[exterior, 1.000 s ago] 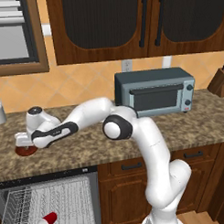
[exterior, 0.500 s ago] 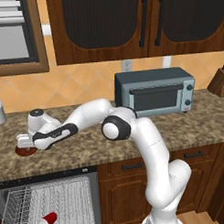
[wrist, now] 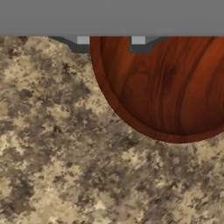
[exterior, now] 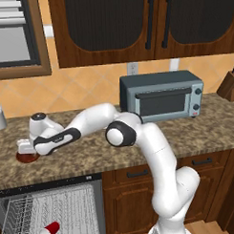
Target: Pick up the cup and bowl from the counter, place them in the dishwasher, and close the dishwasher door.
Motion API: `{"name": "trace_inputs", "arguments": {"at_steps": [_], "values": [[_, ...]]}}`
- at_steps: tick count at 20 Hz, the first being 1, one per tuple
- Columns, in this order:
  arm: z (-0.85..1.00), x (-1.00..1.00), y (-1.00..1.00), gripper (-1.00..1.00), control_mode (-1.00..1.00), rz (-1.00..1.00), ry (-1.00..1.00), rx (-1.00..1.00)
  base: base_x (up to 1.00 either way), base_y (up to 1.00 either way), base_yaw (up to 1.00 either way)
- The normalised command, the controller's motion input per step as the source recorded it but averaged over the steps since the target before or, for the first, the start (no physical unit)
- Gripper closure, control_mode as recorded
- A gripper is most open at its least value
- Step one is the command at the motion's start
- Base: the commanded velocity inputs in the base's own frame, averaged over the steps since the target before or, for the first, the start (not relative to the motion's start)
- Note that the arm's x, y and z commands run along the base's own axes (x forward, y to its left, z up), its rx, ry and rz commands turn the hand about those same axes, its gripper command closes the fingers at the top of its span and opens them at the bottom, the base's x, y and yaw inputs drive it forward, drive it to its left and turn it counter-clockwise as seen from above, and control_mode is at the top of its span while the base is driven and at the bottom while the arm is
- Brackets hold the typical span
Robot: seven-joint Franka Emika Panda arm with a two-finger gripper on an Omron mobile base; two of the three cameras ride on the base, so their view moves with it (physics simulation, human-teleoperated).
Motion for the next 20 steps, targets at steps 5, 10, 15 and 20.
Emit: {"name": "trace_inputs", "arguments": {"at_steps": [5,10,15,20], "values": [[0.00,0.00,0.02,1.00,-1.00,0.00,0.00,0.00,0.00,0.00,0.00],[0.37,-0.30,0.02,1.00,-1.00,0.00,-0.04,0.00,0.00,0.00,0.00],[0.57,-0.75,0.00,1.00,-1.00,0.00,-0.10,0.00,0.00,0.00,0.00],[0.29,-1.00,-0.11,1.00,-1.00,0.00,-0.06,0.00,0.00,0.00,0.00]]}}
